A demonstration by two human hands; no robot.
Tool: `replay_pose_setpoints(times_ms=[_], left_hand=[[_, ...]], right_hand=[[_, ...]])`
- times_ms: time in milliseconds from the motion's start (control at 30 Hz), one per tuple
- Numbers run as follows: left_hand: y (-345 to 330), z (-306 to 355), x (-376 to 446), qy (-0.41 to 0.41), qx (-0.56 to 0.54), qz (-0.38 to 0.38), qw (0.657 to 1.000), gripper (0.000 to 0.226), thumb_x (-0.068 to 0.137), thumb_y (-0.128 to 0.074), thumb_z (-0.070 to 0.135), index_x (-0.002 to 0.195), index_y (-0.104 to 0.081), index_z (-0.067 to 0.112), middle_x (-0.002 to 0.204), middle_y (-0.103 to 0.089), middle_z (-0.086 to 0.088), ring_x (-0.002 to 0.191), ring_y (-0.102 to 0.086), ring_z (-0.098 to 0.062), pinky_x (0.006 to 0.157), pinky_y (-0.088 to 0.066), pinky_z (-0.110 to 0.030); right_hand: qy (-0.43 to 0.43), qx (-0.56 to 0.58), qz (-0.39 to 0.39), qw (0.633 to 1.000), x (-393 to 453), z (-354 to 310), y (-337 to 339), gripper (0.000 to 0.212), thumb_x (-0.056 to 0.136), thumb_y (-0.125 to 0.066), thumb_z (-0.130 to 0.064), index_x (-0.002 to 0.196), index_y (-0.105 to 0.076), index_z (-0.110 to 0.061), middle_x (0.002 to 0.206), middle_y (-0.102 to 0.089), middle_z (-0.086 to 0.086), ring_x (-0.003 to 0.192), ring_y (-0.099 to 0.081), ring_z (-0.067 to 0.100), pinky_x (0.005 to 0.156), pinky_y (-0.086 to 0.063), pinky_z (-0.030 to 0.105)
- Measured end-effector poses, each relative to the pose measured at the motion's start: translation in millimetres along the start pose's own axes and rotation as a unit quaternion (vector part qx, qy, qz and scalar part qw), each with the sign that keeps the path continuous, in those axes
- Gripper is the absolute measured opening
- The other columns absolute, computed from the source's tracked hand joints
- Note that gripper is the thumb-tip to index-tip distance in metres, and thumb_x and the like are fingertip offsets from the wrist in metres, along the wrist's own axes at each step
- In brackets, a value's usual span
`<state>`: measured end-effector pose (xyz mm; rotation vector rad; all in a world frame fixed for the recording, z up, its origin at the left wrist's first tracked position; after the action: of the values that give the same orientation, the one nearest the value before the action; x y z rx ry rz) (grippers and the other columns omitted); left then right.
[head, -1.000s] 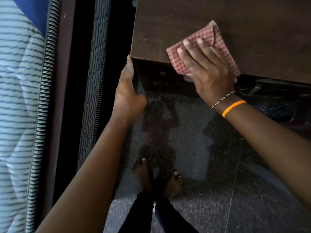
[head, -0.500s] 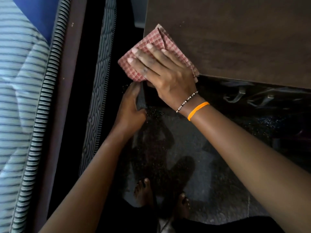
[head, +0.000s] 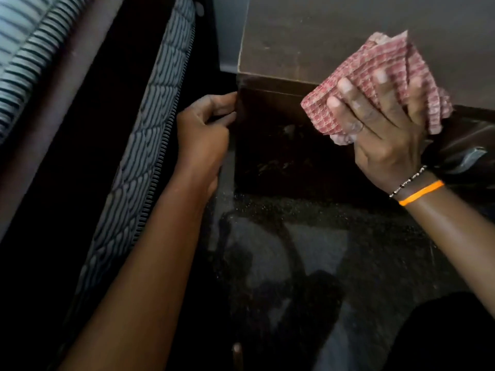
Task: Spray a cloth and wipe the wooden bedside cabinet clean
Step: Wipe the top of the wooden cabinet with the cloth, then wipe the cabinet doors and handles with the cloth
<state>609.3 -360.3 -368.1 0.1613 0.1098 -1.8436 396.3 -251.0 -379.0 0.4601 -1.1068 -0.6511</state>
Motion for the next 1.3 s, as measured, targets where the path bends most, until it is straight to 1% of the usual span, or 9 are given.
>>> replay_pose_setpoints(times_ms=[100, 267, 433, 600, 767, 867, 967, 1133, 1300], left_hand=[[5.4, 3.7, 5.9, -0.001, 0.014, -0.04, 0.999, 0.058, 0.075, -0.03, -0.025, 0.088, -0.065, 0.019, 0.09, -0.067, 0.01, 0.092, -0.065, -0.002, 0.081, -0.051, -0.01], [16.2, 6.6, 14.0, 0.043, 0.023, -0.089, 0.995, 0.061, 0.073, -0.024, -0.025, 0.085, -0.064, 0.019, 0.085, -0.066, 0.008, 0.08, -0.065, 0.001, 0.074, -0.049, -0.01], [20.8, -0.8, 19.0, 0.076, -0.027, -0.109, 0.991, 0.058, 0.078, -0.023, -0.024, 0.093, -0.061, 0.017, 0.093, -0.065, 0.004, 0.093, -0.064, -0.011, 0.089, -0.047, -0.022], [18.7, -18.4, 27.7, 0.1, 0.173, -0.151, 0.968, 0.031, 0.089, -0.039, -0.007, 0.09, -0.066, 0.009, 0.093, -0.064, -0.006, 0.087, -0.057, -0.013, 0.066, -0.044, -0.017], [21.1, -20.6, 28.7, 0.105, 0.244, -0.156, 0.951, 0.051, 0.087, -0.033, -0.016, 0.128, -0.052, 0.006, 0.128, -0.057, -0.004, 0.12, -0.048, -0.012, 0.082, -0.046, -0.015], [20.1, -16.7, 24.2, 0.094, 0.252, -0.191, 0.944, 0.058, 0.086, -0.028, -0.018, 0.131, -0.052, 0.01, 0.131, -0.057, -0.003, 0.109, -0.05, -0.003, 0.075, -0.044, -0.008], [19.5, -16.0, 24.5, 0.072, 0.282, -0.19, 0.938, 0.061, 0.084, -0.029, -0.02, 0.127, -0.055, 0.014, 0.129, -0.058, -0.001, 0.103, -0.048, 0.002, 0.096, -0.038, -0.016], [21.0, -16.0, 26.7, 0.082, 0.256, -0.186, 0.945, 0.06, 0.083, -0.026, -0.021, 0.12, -0.06, 0.012, 0.115, -0.06, 0.003, 0.097, -0.054, 0.002, 0.082, -0.042, -0.01], [22.4, -19.0, 31.9, 0.077, 0.233, -0.151, 0.958, 0.065, 0.079, -0.024, -0.021, 0.114, -0.061, 0.019, 0.113, -0.06, 0.004, 0.109, -0.053, -0.007, 0.093, -0.043, -0.019]], right_hand=[[-0.014, -0.035, 0.021, 0.999, -1.2, -6.4, -14.4, 0.06, 0.095, -0.052, -0.015, 0.147, -0.023, -0.02, 0.156, -0.011, -0.009, 0.146, 0.001, 0.012, 0.117, 0.01, 0.035], [0.004, -0.058, 0.032, 0.998, 40.5, -54.2, -27.3, 0.047, 0.097, -0.046, -0.022, 0.142, -0.036, -0.016, 0.142, -0.046, -0.002, 0.138, -0.027, 0.019, 0.117, 0.007, 0.034], [0.035, -0.084, 0.022, 0.996, 60.3, -90.3, -49.5, 0.058, 0.092, -0.054, -0.027, 0.144, -0.031, -0.017, 0.145, -0.044, -0.005, 0.14, -0.027, 0.015, 0.117, 0.005, 0.034], [0.144, -0.069, -0.121, 0.98, 12.8, -101.1, -81.0, 0.049, 0.087, -0.055, -0.023, 0.136, -0.048, -0.019, 0.136, -0.055, -0.004, 0.117, -0.05, 0.016, 0.102, -0.025, 0.034], [0.225, 0.005, -0.241, 0.944, -15.4, -115.7, -106.4, 0.045, 0.08, -0.037, -0.014, 0.12, -0.057, -0.006, 0.112, -0.07, 0.008, 0.102, -0.066, 0.023, 0.097, -0.031, 0.035], [0.308, -0.019, -0.317, 0.897, -34.1, -127.0, -121.7, 0.049, 0.078, -0.034, -0.011, 0.12, -0.061, -0.007, 0.119, -0.066, 0.007, 0.11, -0.063, 0.021, 0.102, -0.028, 0.034], [0.332, -0.011, -0.352, 0.875, -43.2, -128.3, -125.2, 0.051, 0.082, -0.03, -0.012, 0.123, -0.059, -0.012, 0.129, -0.06, 0.002, 0.119, -0.057, 0.015, 0.107, -0.028, 0.032], [0.244, 0.073, -0.199, 0.946, -0.5, -102.5, -84.3, 0.05, 0.081, -0.036, -0.012, 0.13, -0.037, -0.005, 0.128, -0.06, 0.008, 0.122, -0.051, 0.022, 0.107, -0.023, 0.033], [0.152, -0.075, -0.141, 0.975, 44.7, -63.7, -40.1, 0.058, 0.083, -0.043, -0.021, 0.14, -0.036, -0.01, 0.147, -0.042, 0.002, 0.131, -0.028, 0.016, 0.116, 0.0, 0.031]])
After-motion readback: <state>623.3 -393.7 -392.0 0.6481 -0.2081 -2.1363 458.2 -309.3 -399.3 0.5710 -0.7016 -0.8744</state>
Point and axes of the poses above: each hand's wrist, its own x-axis towards the middle knuckle, its own y-axis out of the back of the hand, z = x × y, the point moved 2 cm from there along x, towards the middle knuckle
